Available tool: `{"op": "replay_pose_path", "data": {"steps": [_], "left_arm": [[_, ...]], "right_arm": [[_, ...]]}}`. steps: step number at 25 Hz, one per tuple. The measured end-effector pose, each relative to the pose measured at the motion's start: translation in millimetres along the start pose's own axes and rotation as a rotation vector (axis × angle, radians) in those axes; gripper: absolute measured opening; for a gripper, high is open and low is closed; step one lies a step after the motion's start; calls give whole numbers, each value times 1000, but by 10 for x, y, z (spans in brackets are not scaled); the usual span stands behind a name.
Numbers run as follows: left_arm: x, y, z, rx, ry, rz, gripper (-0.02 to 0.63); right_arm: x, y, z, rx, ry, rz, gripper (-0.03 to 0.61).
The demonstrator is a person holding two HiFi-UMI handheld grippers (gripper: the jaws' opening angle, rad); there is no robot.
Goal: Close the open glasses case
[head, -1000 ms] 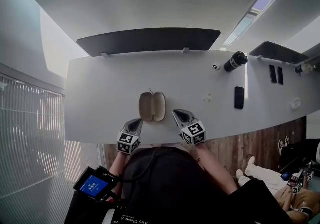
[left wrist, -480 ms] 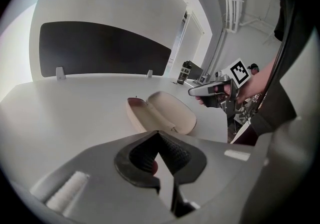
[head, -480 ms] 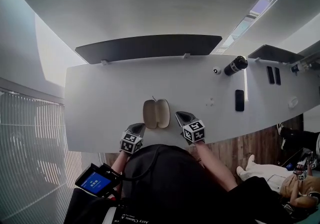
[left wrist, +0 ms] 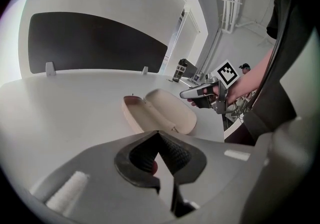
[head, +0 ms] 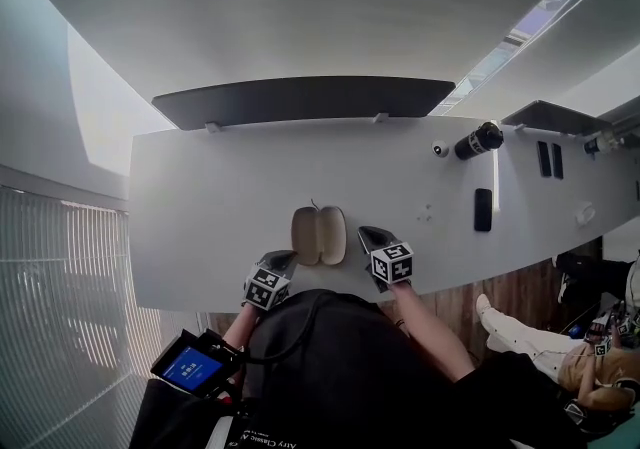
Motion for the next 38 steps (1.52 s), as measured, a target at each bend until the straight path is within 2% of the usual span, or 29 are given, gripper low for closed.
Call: {"op": "replay_pose_path", "data": {"steps": [10, 20, 38], "left_arm": [[-7, 17, -86, 75, -6, 2, 8], [-27, 69, -100, 70, 20, -17, 8], [-29, 45, -102, 76, 21, 5, 8]], "right_arm": [[-133, -28, -80, -3, -23, -25, -2], [-190, -53, -187, -5, -43, -28, -2], [-155, -213, -418, 40, -74, 12, -2]]}}
Point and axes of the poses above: the fingertips, and each gripper's own axes: x backward along the fingers, z to its right, y out of its underside, the point moved 8 cm from there along x, backward along the fingers, and after that the axes turned 3 degrees about -z, right-handed, at the moved point
